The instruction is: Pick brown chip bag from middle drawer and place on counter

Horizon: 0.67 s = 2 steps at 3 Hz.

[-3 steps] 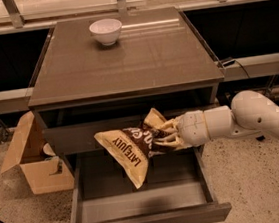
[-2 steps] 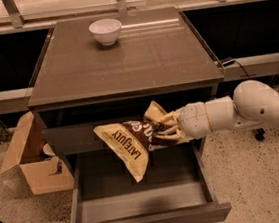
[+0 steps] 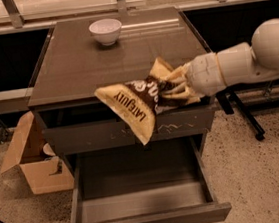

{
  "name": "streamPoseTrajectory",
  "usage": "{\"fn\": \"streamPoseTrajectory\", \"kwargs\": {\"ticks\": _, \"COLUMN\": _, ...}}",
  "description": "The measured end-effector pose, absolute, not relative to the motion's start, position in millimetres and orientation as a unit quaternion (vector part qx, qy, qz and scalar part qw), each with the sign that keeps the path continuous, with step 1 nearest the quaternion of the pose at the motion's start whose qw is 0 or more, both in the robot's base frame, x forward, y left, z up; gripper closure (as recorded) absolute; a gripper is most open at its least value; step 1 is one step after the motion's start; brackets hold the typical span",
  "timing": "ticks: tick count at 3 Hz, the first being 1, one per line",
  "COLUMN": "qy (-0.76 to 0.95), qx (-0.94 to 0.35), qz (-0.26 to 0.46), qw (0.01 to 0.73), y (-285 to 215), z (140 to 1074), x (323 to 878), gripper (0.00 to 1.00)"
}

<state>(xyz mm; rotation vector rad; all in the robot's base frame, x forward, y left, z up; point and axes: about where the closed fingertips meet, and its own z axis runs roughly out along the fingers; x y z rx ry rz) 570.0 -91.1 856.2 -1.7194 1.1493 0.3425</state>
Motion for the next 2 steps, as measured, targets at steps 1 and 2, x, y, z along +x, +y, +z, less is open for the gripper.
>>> {"fn": "streamPoseTrajectory", "kwargs": {"ticks": 1, "qy": 0.462, "qx": -0.720, "qz": 0.097, "qw": 0.509, "y": -107.6, "z": 915.8, "x": 601.8, "gripper": 1.00}}
{"fn": "streamPoseTrajectory", "kwargs": {"ticks": 2, "qy": 0.458, "qx": -0.709, "qz": 0.086, "qw": 0.529, "y": -123.7, "z": 934.9, "x": 628.2, "gripper": 1.00}}
